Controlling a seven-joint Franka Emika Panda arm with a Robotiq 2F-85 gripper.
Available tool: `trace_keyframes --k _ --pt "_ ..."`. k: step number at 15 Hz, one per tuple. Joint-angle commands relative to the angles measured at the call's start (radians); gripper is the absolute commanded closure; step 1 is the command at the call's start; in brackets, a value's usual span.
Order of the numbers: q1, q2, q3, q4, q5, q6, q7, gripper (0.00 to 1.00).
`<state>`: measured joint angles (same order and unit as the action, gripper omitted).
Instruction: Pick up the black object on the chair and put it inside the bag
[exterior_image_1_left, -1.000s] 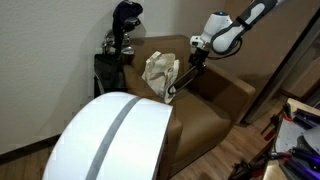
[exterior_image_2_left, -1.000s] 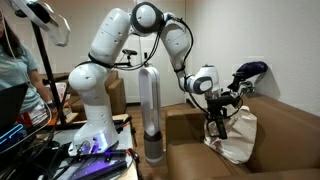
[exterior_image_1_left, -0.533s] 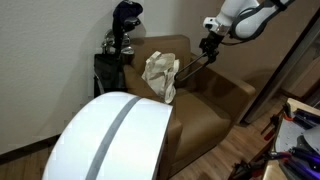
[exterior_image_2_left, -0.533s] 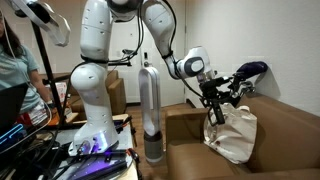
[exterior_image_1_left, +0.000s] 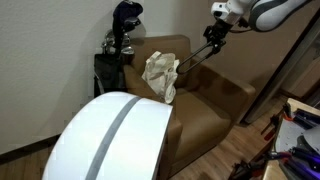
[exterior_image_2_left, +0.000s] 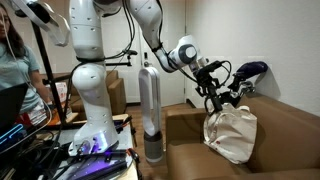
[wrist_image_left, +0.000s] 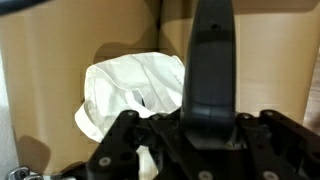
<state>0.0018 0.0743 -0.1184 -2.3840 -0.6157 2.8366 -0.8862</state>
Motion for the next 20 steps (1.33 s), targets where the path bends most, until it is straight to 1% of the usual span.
trace_keyframes --k 1,2,5,6,11,14,17,20 --pt "0.004 0.036 -0.027 0.032 -0.117 0.062 0.092 0.96" --pt "0.016 0.038 -0.048 0.050 -0.206 0.072 0.168 0.97" --pt "0.037 0.030 -0.072 0.090 -0.380 0.077 0.302 0.96" --pt "0.049 0.028 -0.081 0.116 -0.459 0.075 0.364 0.96" --pt "0.092 0.064 -0.082 0.254 -0.793 0.076 0.636 0.96" --pt "0.130 0.123 -0.073 0.354 -1.005 0.034 0.777 0.97" --pt "0.164 0.235 -0.057 0.459 -1.192 -0.003 0.911 0.97" --pt "0.187 0.386 -0.041 0.543 -1.215 -0.050 0.899 0.97"
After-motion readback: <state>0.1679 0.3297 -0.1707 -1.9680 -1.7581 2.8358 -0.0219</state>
